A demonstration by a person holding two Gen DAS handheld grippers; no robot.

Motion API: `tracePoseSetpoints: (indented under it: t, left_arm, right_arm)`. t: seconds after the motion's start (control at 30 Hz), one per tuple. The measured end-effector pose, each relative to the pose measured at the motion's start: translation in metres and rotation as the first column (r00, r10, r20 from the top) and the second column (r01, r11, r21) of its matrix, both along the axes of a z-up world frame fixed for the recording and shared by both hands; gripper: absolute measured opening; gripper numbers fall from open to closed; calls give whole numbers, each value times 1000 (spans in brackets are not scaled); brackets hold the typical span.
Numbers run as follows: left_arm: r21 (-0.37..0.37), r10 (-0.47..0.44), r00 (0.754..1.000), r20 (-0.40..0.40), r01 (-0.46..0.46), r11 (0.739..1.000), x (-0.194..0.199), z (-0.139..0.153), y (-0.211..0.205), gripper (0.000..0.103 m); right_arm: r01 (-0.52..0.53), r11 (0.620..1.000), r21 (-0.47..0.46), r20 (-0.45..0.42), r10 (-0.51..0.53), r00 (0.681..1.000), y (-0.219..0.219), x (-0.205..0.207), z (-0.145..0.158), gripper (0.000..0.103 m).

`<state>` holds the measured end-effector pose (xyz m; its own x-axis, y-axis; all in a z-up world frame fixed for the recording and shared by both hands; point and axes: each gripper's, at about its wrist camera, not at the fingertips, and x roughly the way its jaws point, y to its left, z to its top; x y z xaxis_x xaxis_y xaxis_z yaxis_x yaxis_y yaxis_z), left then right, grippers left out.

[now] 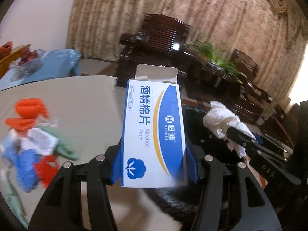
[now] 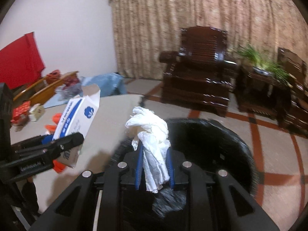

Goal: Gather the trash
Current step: 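Carry box and tissue over the black bin and open both tools, then return both tools to the pile and grasp the mint-green gloves with the left tool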

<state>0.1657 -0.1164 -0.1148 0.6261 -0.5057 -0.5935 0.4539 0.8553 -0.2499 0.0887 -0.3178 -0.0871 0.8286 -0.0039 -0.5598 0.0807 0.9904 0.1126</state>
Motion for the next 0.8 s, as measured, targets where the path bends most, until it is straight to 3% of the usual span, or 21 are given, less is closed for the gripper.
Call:
tracePoseSetpoints:
  t: [0.27,0.53,0.57,0.6,0.77,0.8]
  left_arm:
    - [10,-114,993,-17,114,993,1,-23,-69,53]
    - [23,-179,982,-61,181,983,1,-45,-92,55]
    - [19,-187,980,-67,189,982,0,-46,-92,59]
    - [18,-192,979,-71,194,981,-1,-47,-90,66]
    - [18,-183,981,-69,184,983,-4,-47,-78,74]
    - [17,-170,983,-64,172,985,-4,-45,-73,77]
  right_arm:
    - [113,994,-6,-65,-113,991,-48,-24,-26,22]
    - [143,990,-13,-125,-143,982,-64,-30,-43,27]
    - [146,989,-14,-133,-147,980,-65,-33,-46,29]
    - [150,989,-14,-142,-150,978,-66,-35,-48,35]
    - [179,984,-10,-150,-179,972,-68,-45,-51,65]
    - [186,983,-12,-147,-185,972,-68,-47,-50,76]
